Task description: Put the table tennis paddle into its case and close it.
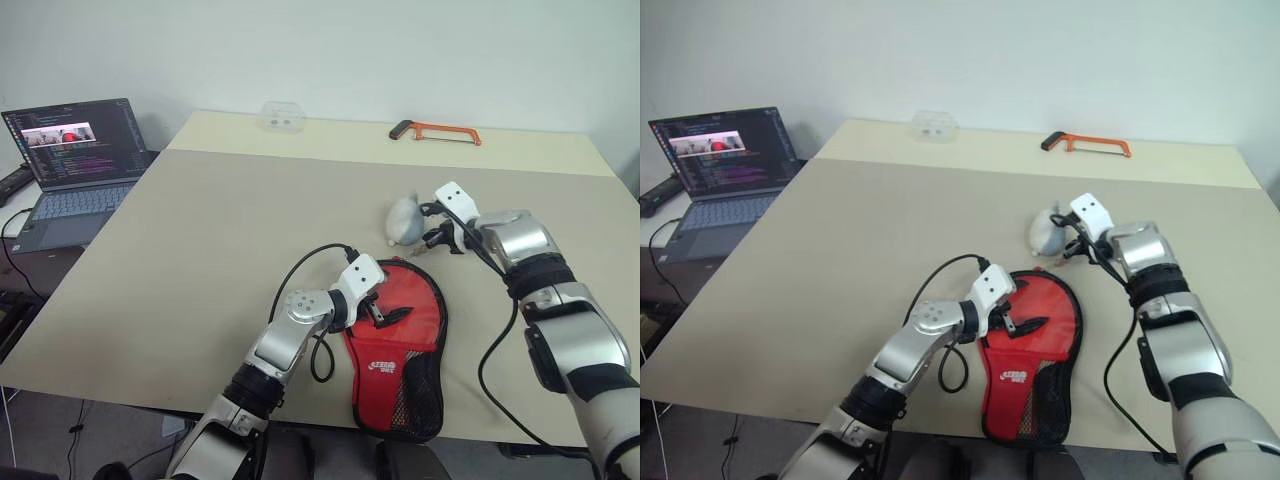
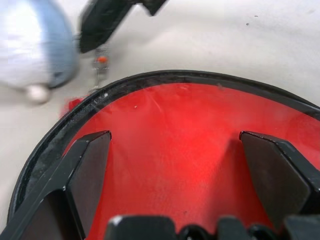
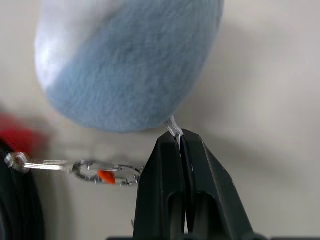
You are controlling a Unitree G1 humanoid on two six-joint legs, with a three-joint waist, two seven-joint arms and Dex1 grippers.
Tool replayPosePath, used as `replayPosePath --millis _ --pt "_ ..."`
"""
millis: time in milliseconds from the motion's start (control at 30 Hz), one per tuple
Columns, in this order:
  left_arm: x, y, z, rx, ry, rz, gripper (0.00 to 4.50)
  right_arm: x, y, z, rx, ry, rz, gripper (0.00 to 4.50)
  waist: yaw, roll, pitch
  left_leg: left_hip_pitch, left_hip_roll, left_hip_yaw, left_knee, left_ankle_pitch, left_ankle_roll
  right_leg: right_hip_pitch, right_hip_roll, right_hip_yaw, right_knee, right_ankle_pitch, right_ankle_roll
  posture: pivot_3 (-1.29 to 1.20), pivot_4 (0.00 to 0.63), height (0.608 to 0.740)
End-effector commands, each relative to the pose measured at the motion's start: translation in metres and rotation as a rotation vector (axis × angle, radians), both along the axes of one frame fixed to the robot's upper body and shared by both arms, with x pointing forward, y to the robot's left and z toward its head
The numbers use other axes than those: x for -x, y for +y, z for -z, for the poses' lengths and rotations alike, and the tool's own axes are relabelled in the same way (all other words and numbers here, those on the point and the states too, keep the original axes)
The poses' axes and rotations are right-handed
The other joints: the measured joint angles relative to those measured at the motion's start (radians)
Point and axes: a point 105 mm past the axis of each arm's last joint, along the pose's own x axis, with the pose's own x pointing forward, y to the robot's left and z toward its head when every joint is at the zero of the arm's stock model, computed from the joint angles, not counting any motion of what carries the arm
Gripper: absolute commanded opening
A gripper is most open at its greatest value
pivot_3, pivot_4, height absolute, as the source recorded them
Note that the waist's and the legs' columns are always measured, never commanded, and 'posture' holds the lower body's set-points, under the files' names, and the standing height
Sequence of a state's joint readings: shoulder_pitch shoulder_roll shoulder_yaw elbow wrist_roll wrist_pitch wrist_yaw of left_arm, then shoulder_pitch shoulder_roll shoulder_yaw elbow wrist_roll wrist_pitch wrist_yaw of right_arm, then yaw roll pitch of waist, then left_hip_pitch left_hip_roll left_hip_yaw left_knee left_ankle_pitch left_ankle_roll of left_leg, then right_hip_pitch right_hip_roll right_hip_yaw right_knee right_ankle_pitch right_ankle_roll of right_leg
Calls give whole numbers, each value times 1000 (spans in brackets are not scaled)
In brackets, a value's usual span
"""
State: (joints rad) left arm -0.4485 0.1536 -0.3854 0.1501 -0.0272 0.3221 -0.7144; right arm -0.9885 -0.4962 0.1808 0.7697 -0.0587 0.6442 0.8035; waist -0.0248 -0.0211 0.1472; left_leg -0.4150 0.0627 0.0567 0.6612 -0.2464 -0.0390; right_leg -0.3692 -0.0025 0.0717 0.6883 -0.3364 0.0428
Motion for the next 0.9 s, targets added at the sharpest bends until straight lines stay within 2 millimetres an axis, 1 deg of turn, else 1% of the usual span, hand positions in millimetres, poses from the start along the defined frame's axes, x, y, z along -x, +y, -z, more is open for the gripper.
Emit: replayPosePath --millis 33,233,400,467,733,900 --pt "16 6 47 -107 157 13 4500 4 -13 -24 17 -57 -13 42 0 0 0 0 0 0 0 0 0 0 0 0 0 0 0 0 150 740" --pt "17 5 47 -112 163 32 4500 33 -29 -27 84 -19 -118 42 5 0 0 -1 -1 -1 -1 -1 1 1 0 -1 -4 0 0 0 150 740" --pt "17 5 47 -113 161 43 4500 53 -48 -24 170 16 -175 42 8 1 0 -1 -1 0 -1 -2 3 2 0 0 -7 0 1 0 150 740" --pt "17 4 47 -113 164 47 4500 61 -53 -23 200 33 -214 42 10 1 0 -1 -1 0 -1 -2 3 2 0 -1 -7 0 1 0 150 740" --pt "18 4 48 -117 172 63 4500 99 -56 -21 248 102 -386 42 16 1 0 0 -1 0 0 -2 3 3 0 0 -7 0 1 0 150 740" --pt "20 4 49 -118 179 68 4500 131 -51 -20 238 166 -530 42 19 1 0 0 -1 -1 0 -2 3 3 1 -1 -8 0 1 0 150 740"
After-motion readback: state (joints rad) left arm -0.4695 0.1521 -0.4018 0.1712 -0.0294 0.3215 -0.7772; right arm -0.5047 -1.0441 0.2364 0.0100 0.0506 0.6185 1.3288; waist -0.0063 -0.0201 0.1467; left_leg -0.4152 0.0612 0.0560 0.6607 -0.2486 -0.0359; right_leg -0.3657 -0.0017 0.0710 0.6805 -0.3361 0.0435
